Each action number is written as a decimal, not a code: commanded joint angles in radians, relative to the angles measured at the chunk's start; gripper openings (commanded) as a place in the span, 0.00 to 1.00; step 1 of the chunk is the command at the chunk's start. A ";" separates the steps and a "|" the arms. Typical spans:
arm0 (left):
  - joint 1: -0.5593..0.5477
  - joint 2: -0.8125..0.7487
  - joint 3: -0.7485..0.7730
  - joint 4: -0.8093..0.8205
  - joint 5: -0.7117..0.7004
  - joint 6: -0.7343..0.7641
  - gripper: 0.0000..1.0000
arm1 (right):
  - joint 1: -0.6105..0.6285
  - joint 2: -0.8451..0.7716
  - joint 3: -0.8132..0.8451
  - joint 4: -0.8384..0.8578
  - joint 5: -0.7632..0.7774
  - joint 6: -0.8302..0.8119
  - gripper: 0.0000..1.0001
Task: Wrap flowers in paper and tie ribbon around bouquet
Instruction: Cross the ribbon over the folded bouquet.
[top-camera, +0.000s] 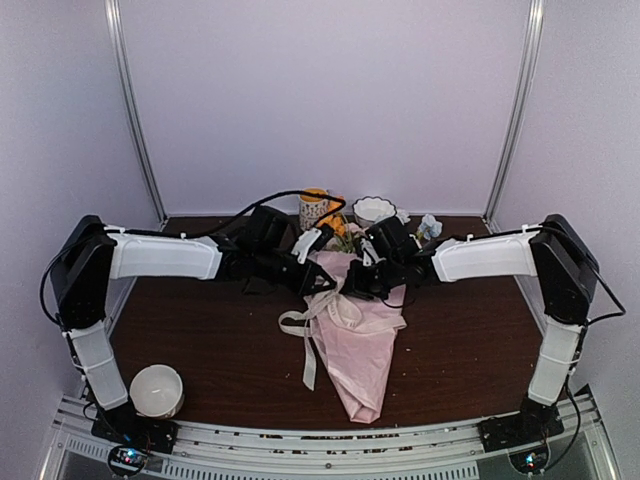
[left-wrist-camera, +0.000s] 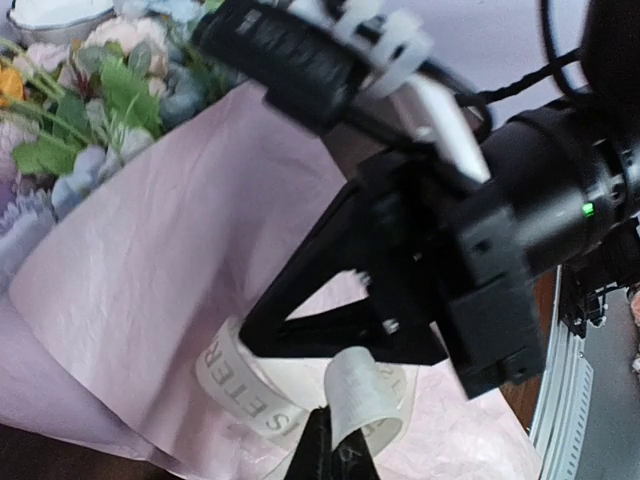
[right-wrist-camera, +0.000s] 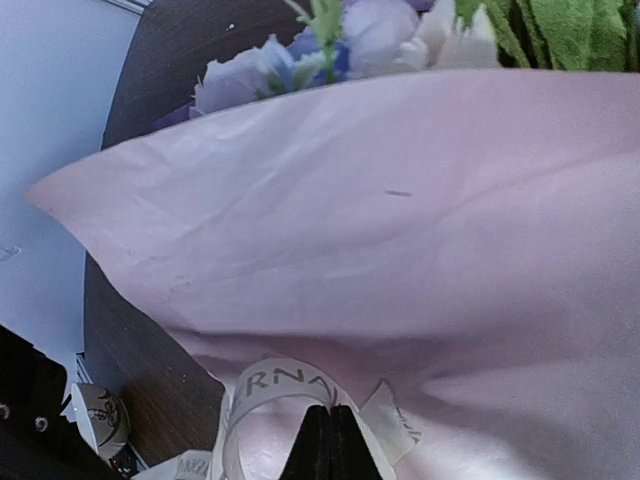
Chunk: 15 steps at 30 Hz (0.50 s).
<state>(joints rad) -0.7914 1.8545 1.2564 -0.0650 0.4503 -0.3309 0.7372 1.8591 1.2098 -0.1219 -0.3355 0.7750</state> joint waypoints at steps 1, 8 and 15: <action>-0.034 -0.039 0.027 0.034 0.020 0.090 0.00 | 0.000 0.002 0.040 0.026 -0.045 -0.038 0.00; -0.039 0.037 0.088 -0.005 0.027 0.081 0.00 | -0.033 -0.068 -0.009 0.076 -0.085 -0.010 0.24; -0.039 0.068 0.106 -0.026 0.000 0.083 0.00 | -0.041 -0.149 -0.065 0.051 0.029 0.061 0.31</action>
<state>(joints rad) -0.8322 1.9026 1.3327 -0.0860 0.4629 -0.2672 0.6937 1.7798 1.1717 -0.0769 -0.3805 0.7895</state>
